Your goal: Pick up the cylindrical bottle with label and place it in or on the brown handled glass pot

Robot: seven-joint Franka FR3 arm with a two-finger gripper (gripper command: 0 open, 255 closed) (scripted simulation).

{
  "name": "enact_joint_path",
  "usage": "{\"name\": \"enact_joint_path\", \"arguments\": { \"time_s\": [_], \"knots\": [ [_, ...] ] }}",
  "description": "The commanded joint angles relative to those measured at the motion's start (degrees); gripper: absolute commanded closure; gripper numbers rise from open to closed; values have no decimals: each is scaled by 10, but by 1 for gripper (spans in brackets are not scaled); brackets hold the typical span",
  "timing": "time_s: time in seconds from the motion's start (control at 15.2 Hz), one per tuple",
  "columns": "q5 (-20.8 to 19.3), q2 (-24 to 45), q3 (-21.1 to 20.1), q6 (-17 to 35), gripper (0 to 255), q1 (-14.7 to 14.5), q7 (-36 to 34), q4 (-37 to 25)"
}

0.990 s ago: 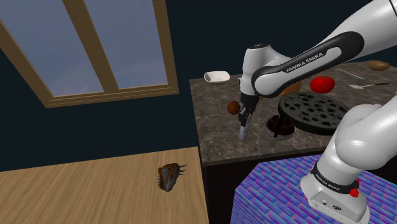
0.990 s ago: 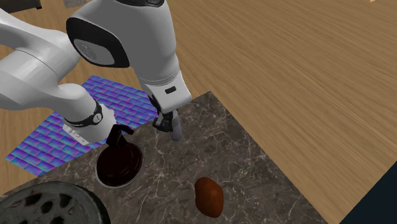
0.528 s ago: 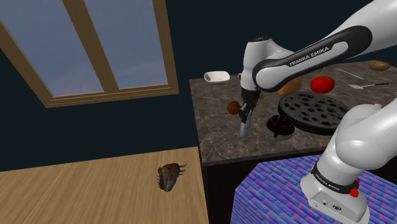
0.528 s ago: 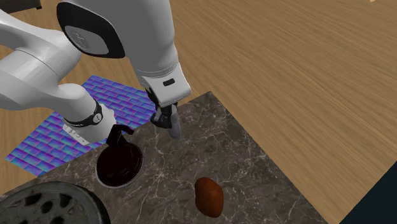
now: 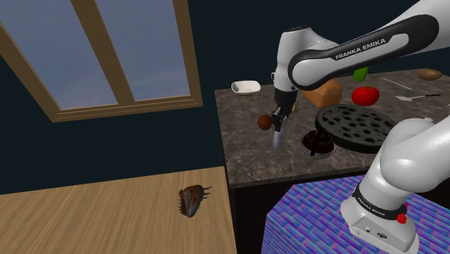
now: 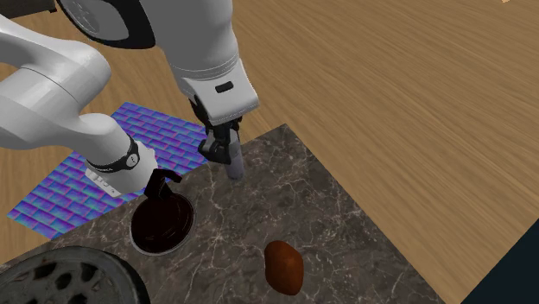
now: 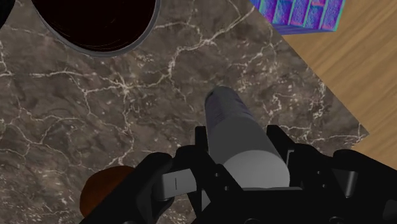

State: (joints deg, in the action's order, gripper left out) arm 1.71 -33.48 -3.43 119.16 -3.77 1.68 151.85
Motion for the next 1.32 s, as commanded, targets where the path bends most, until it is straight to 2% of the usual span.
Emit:
{"name": "enact_joint_path", "arguments": {
  "time_s": [0.0,1.25],
  "knots": [
    [0,-7,0,-19,255,0,0,-12],
    [-3,-30,4,-174,255,1,0,-143]
  ]
}}
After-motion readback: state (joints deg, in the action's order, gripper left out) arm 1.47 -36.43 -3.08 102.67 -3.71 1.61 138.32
